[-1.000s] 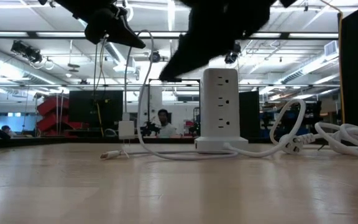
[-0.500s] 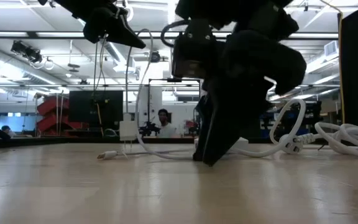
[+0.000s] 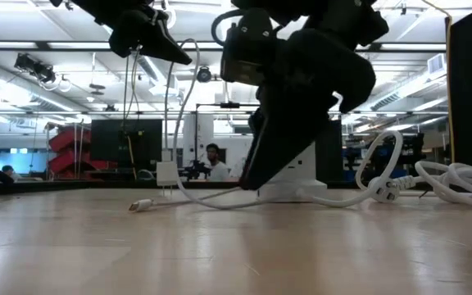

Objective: Plug in charger
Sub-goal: Insert the white charger adapter into the white outlet extension

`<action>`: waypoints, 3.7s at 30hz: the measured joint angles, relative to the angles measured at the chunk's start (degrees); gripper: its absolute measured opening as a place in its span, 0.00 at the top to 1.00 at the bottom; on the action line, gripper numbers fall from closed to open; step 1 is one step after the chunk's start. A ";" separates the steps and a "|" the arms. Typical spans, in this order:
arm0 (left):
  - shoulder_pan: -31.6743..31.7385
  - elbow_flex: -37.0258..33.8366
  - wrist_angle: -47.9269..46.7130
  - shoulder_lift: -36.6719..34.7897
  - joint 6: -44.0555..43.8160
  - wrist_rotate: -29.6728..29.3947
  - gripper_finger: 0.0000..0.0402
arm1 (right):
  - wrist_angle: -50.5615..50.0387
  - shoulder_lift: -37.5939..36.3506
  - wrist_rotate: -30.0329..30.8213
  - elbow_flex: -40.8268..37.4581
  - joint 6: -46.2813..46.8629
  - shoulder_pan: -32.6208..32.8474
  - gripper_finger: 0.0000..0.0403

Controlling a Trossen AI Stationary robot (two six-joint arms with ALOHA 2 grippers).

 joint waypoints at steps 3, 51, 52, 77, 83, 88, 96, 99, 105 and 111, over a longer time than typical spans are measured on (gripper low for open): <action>0.00 0.00 0.01 0.01 -0.01 0.17 1.00 | -1.60 0.00 2.38 0.01 -0.05 -0.57 0.58; 0.00 0.00 0.56 -0.01 0.01 1.57 1.00 | -3.41 -2.29 -5.41 -4.82 -1.69 -0.48 1.00; 0.00 0.00 0.54 0.01 0.01 1.57 1.00 | -3.38 -3.21 -5.28 -4.83 -1.69 0.09 1.00; -2.03 -0.02 2.08 0.00 0.01 4.52 1.00 | 18.42 -5.64 4.19 -4.50 1.88 -4.31 0.71; -2.98 -0.02 2.19 0.01 0.01 4.52 1.00 | 22.23 -5.52 5.06 -4.44 2.43 -4.90 0.52; -3.06 -0.02 2.62 -0.01 0.01 4.52 1.00 | 25.08 -5.42 5.22 -4.46 2.45 -5.67 0.45; -3.06 -0.02 3.03 0.00 0.01 4.51 1.00 | 25.17 -5.42 4.40 -4.46 0.02 -5.93 0.72; -3.06 -0.02 2.79 0.00 0.01 4.52 1.00 | 23.50 -5.42 2.79 -4.46 -0.09 -5.93 0.89; -3.06 -0.02 1.28 -0.01 0.01 4.33 1.00 | 22.60 -5.54 1.35 -4.46 -1.17 -4.54 0.99; -3.06 -0.02 -0.94 0.00 -0.24 4.24 1.00 | 21.80 -10.20 1.86 -4.48 -2.67 -2.12 1.00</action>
